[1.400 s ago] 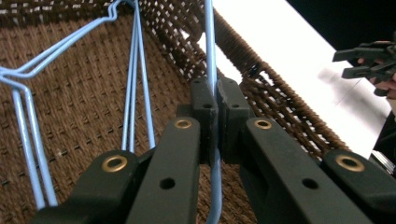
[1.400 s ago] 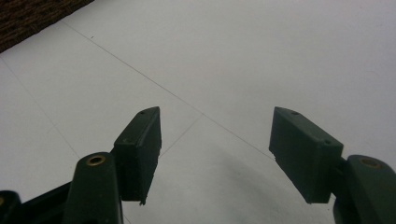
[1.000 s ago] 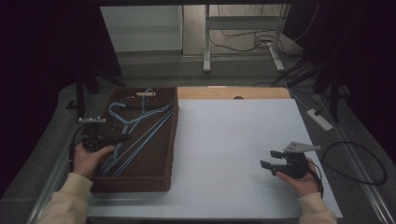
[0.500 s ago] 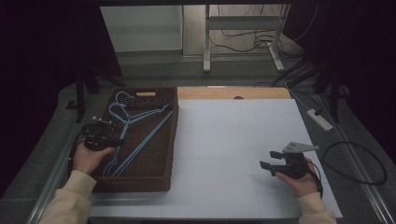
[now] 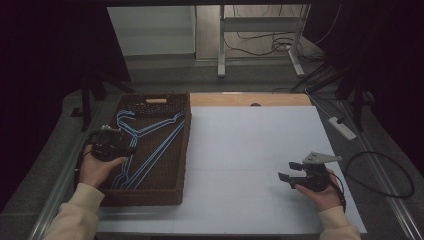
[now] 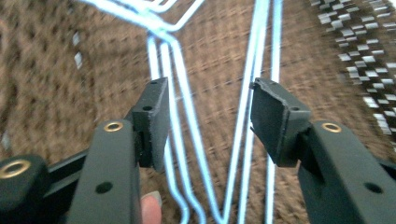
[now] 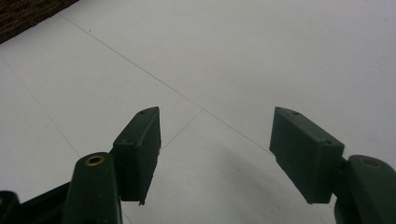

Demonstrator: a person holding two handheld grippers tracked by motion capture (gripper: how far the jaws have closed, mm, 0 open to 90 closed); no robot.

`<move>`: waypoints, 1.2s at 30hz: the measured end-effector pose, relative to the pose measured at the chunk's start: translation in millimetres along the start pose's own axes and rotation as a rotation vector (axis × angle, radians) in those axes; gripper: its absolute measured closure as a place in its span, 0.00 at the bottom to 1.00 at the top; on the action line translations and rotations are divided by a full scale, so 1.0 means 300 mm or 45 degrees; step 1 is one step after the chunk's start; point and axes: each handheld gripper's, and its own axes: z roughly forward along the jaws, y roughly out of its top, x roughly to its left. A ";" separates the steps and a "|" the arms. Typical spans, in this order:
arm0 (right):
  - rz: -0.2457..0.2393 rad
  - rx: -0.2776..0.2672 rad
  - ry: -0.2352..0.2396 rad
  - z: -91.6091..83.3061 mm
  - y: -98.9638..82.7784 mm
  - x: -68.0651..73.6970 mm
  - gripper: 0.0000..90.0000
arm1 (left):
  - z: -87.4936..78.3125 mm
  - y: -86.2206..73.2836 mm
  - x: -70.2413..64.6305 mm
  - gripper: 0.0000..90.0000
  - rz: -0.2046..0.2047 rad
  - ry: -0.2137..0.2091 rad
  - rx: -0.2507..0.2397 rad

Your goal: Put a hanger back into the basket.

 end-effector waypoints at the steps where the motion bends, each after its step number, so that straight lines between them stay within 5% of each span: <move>1: 0.001 0.000 0.000 0.000 0.000 0.000 0.38 | -0.018 -0.001 -0.011 0.51 0.024 -0.034 -0.047; 10: 0.008 -0.004 0.008 0.006 -0.001 -0.005 0.38 | -0.122 -0.033 -0.078 0.41 0.119 -0.153 -0.240; 17: -0.001 -0.006 0.020 0.011 0.002 -0.001 0.38 | -0.183 -0.072 -0.119 0.41 0.125 -0.198 -0.363; 26: -0.007 -0.023 0.016 -0.003 0.009 0.012 0.38 | -0.224 -0.106 -0.219 0.41 0.205 -0.269 -0.427; 36: -0.009 -0.050 0.012 -0.024 0.011 0.029 0.38 | -0.205 -0.163 -0.324 0.40 0.282 -0.339 -0.467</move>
